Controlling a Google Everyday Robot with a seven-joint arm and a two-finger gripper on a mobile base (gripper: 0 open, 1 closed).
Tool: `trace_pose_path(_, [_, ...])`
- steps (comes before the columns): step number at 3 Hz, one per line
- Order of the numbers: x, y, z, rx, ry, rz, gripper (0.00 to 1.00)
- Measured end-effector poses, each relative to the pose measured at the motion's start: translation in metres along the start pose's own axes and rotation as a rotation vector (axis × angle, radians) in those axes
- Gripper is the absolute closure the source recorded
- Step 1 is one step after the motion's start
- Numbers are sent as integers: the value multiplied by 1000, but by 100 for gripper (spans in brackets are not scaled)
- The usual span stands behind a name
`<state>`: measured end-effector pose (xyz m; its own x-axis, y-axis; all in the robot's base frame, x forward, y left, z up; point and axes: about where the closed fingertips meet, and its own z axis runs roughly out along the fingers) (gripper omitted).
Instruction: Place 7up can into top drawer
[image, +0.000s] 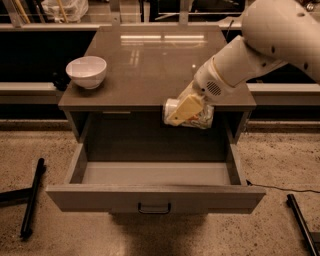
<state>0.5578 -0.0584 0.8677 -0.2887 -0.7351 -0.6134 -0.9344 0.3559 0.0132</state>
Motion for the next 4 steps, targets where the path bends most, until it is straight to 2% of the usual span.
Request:
trace_pose_path(1, [55, 13, 60, -87, 77, 53, 100])
trace_pose_path(2, [55, 13, 60, -87, 77, 53, 100])
trace_pose_path(3, [72, 10, 82, -97, 98, 93, 100])
trace_pose_path(4, [101, 1, 119, -87, 123, 144, 100])
